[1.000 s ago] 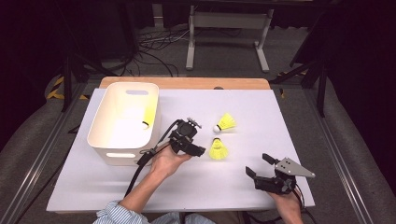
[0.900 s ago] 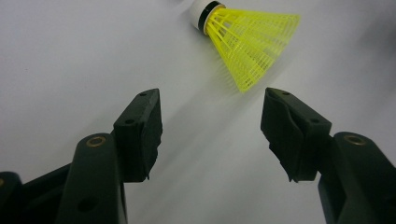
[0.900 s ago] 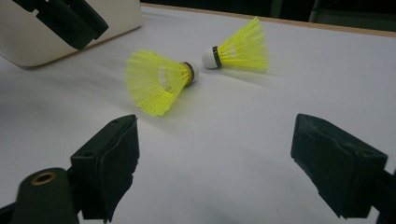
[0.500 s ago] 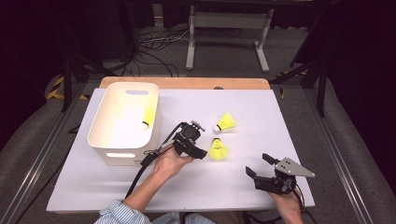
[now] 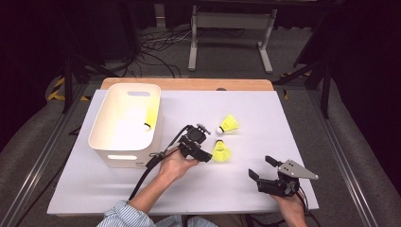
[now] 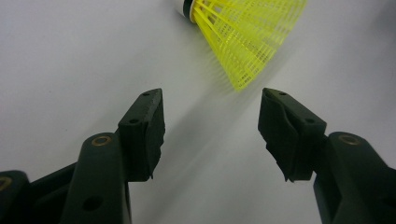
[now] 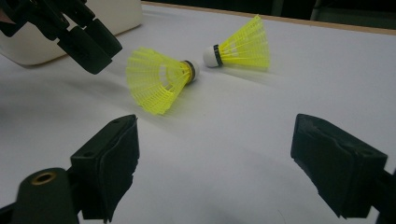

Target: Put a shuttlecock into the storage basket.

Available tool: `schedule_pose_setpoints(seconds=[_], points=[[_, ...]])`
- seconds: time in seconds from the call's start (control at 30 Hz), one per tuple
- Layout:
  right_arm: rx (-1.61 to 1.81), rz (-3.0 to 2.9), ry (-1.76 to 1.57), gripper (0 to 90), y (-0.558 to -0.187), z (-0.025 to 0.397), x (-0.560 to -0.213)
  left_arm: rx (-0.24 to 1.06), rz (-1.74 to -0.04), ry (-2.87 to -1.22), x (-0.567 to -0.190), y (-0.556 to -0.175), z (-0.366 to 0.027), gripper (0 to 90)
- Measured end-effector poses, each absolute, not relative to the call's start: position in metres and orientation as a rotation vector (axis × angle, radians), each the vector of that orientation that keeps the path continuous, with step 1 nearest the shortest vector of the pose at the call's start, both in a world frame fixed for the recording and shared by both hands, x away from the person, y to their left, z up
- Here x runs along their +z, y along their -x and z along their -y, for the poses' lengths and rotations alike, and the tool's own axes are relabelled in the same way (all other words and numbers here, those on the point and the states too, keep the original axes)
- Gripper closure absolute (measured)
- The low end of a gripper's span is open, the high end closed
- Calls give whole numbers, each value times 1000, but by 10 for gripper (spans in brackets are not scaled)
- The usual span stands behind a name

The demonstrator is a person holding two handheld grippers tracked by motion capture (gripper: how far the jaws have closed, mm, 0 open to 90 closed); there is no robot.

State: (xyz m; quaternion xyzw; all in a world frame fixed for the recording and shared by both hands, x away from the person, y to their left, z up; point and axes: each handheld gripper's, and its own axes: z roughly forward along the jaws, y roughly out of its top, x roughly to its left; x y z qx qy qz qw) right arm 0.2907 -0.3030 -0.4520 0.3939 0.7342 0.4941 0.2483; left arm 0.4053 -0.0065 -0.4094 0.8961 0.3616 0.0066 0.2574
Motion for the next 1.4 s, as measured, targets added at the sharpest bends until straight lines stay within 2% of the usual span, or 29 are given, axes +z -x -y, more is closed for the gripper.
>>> schedule_pose_setpoints(seconds=[0.4,0.87,1.4], points=[[1347,-2000,-1076,160,-291,303,-452,-5,-1004,-2431,-418,-412,15,449],[1350,-1999,-1073,160,-291,303,-452,9,-1016,-2425,-424,-417,18,525],[1346,-2001,-1074,160,-291,303,-452,-16,-1018,-2425,-429,-421,19,714]])
